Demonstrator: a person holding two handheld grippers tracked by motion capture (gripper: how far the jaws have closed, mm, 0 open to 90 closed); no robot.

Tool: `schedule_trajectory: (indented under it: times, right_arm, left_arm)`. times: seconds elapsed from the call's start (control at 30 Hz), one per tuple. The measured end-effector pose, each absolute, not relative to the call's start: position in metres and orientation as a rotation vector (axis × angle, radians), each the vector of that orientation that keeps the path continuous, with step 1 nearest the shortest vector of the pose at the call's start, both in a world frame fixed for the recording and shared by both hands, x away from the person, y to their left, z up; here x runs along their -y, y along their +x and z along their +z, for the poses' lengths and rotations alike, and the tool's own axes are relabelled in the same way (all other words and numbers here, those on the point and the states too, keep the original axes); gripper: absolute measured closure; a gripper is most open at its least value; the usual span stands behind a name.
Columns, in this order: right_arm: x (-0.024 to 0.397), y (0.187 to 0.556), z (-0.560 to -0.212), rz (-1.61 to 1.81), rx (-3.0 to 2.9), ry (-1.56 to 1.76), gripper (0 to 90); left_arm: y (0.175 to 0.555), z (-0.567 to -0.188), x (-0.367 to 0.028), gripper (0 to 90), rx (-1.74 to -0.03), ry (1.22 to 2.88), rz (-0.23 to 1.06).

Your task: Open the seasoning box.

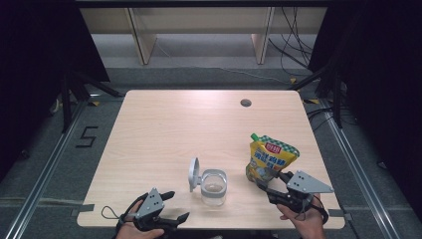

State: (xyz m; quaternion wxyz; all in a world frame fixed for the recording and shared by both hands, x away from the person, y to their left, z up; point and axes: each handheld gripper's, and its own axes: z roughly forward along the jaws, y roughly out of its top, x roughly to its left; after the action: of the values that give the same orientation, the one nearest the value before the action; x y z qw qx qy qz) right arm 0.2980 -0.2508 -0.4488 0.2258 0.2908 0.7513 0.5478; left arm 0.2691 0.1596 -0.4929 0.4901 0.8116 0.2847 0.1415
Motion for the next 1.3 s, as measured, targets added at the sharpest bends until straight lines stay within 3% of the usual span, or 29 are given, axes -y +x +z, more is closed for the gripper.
schedule_trajectory:
  times: [0.37,0.73,0.87,1.07,1.3]
  right_arm:
    - [0.284,0.289,-0.454,1.452,-1.975,0.984,44.8]
    - [0.296,0.294,-0.467,1.373,-2.018,1.035,45.4]
    - [0.297,0.296,-0.471,1.352,-2.038,1.025,43.3]
    - [0.298,0.301,-0.479,1.325,-2.047,1.089,30.9]
    - [0.296,0.307,-0.483,1.337,-2.072,1.114,29.8]
  left_arm:
    - [0.269,-0.494,-0.159,16.1,-0.716,1.970,0.339]
    - [0.276,-0.495,-0.158,16.0,-0.742,1.960,0.361]
    - [0.277,-0.494,-0.157,16.0,-0.749,1.965,0.346]
    - [0.277,-0.494,-0.155,16.0,-0.732,1.959,0.345]
    - [0.277,-0.495,-0.156,16.0,-0.736,1.973,0.360]
